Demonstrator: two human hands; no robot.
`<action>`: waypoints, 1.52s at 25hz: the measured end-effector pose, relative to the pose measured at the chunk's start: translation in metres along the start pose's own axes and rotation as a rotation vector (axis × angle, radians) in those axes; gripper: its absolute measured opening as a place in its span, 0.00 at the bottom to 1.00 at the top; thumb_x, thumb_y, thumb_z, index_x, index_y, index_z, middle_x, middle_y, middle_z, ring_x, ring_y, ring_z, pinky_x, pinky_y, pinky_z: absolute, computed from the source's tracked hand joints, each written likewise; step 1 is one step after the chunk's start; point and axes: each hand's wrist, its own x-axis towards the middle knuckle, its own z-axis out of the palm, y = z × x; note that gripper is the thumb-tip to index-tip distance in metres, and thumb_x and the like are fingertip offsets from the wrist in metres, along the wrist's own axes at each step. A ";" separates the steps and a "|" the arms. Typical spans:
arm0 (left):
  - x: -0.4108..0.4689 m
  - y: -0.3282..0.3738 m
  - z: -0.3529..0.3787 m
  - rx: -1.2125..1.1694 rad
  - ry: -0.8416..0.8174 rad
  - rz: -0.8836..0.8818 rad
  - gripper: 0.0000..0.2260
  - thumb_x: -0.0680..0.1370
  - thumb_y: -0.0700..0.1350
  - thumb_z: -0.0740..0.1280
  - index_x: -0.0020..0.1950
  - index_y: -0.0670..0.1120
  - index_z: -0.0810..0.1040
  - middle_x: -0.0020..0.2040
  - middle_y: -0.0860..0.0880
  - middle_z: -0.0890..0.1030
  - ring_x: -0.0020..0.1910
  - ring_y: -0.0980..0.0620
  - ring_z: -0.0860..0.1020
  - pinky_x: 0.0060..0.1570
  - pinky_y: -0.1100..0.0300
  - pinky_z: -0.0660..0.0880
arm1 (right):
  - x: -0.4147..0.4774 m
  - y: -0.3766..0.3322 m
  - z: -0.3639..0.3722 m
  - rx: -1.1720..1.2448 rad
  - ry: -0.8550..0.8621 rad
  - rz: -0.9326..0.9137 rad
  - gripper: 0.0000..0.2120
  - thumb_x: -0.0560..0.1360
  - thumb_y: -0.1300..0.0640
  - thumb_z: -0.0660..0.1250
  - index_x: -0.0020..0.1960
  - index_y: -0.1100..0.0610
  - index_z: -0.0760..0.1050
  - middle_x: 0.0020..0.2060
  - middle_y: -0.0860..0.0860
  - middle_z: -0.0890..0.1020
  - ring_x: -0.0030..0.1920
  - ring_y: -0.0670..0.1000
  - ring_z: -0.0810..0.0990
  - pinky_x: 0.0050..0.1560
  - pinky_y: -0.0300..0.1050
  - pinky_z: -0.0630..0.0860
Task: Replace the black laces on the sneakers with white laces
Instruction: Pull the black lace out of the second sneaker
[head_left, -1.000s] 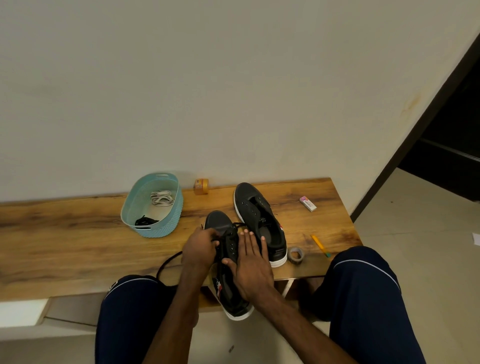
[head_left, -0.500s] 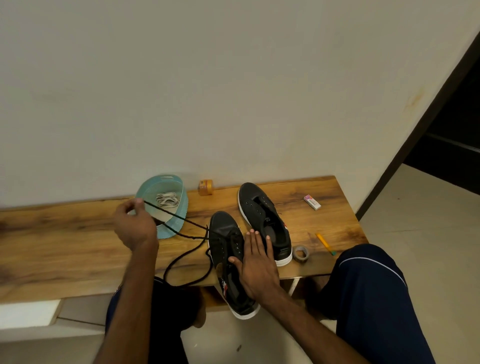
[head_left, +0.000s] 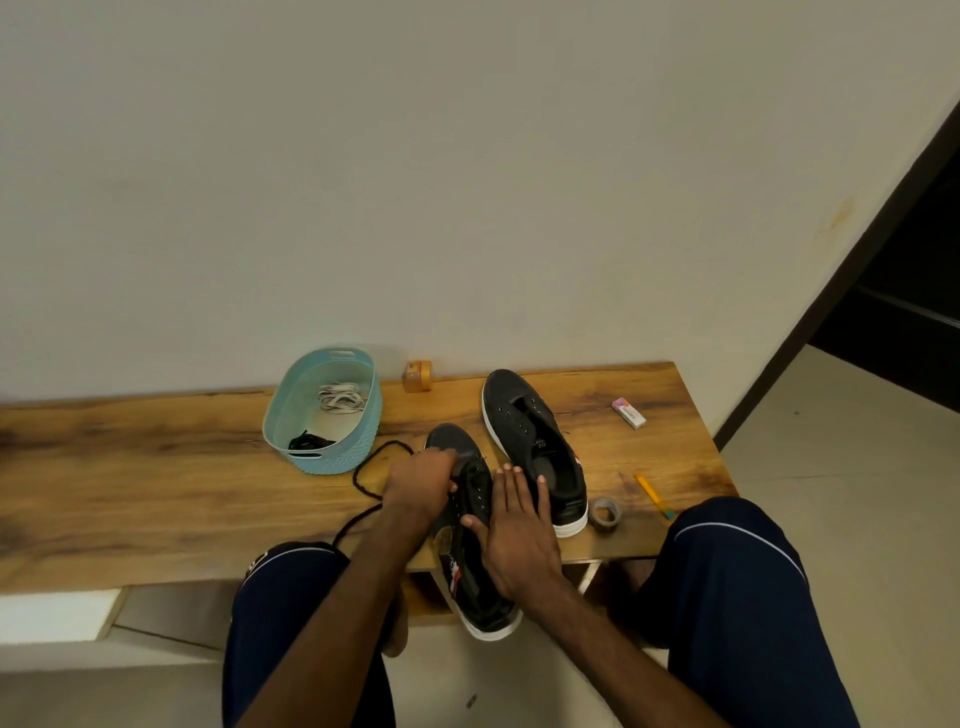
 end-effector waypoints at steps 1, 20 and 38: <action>-0.001 -0.001 -0.004 0.007 0.019 -0.016 0.08 0.80 0.47 0.65 0.58 0.49 0.77 0.55 0.48 0.79 0.53 0.49 0.78 0.47 0.55 0.73 | 0.000 0.000 -0.001 0.001 -0.004 -0.001 0.39 0.80 0.34 0.36 0.81 0.60 0.42 0.81 0.56 0.48 0.81 0.53 0.42 0.77 0.57 0.32; -0.031 -0.020 0.014 -0.554 -0.255 -0.045 0.45 0.68 0.55 0.78 0.79 0.55 0.57 0.70 0.43 0.70 0.67 0.43 0.71 0.61 0.49 0.75 | 0.044 -0.006 -0.024 0.249 -0.016 -0.126 0.19 0.80 0.49 0.60 0.70 0.45 0.72 0.71 0.45 0.70 0.74 0.50 0.63 0.72 0.75 0.41; -0.024 -0.018 0.016 -0.462 -0.175 -0.123 0.45 0.64 0.59 0.80 0.76 0.58 0.60 0.71 0.44 0.59 0.72 0.41 0.61 0.67 0.42 0.69 | 0.069 0.024 -0.046 0.447 0.042 -0.098 0.09 0.78 0.51 0.67 0.41 0.52 0.71 0.44 0.47 0.73 0.44 0.46 0.73 0.50 0.49 0.72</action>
